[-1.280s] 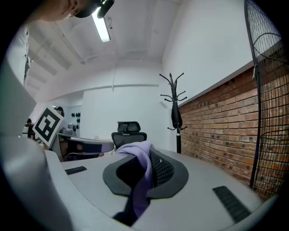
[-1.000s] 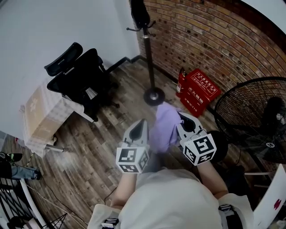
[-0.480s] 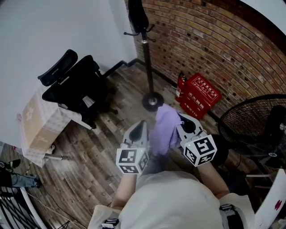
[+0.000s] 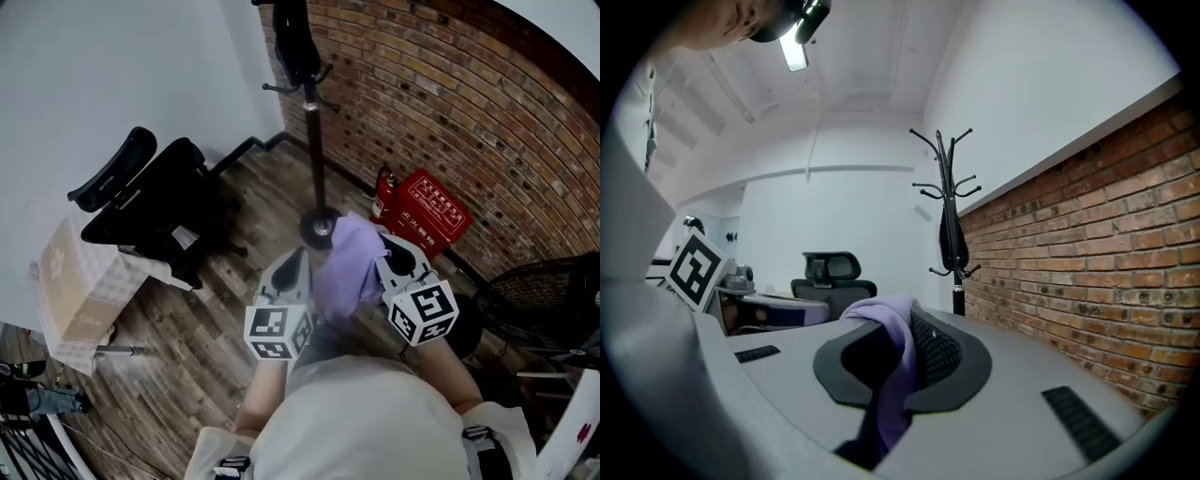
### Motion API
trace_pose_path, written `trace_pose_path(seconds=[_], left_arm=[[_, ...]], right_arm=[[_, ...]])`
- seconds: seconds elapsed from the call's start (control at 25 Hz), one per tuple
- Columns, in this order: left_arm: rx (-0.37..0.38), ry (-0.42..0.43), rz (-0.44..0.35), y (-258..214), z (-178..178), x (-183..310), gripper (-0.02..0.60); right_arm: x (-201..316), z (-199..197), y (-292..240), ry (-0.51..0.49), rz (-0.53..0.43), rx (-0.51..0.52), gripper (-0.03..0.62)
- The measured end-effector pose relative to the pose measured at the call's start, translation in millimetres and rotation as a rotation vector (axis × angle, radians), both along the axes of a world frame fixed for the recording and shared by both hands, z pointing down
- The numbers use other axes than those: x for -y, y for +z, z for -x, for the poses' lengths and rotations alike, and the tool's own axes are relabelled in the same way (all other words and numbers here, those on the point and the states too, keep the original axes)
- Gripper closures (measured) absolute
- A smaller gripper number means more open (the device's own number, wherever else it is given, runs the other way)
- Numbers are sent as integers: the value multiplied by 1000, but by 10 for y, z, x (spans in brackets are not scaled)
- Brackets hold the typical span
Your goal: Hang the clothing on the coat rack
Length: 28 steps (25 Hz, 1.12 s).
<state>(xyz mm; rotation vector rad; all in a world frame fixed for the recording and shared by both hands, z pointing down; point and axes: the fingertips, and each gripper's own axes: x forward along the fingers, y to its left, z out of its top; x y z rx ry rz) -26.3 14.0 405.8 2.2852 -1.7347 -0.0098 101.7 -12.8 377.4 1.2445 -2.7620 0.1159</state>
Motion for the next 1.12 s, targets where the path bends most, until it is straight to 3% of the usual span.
trace_pose_path(seconds=[0.56, 1.12], left_arm=[[1, 43, -21, -94, 609, 1125, 578], [-1, 124, -31, -65, 836, 1943, 577]], right_arm=[[1074, 564, -181, 47, -44, 5, 577], [1888, 670, -298, 155, -90, -2, 577]])
